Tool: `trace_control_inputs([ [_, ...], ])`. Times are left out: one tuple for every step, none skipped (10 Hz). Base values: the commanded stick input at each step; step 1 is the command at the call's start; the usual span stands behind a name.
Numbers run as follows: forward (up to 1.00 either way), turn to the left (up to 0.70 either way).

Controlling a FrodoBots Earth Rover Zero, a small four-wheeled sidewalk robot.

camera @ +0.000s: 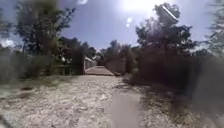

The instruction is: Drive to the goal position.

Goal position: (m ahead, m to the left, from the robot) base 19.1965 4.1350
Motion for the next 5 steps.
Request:
trace_control_inputs([
  [0.7, 0.0],
  [0.7, 0.0],
  [0.7, 0.0],
  [0.7, 0.0],
  [0.7, 0.0],
])
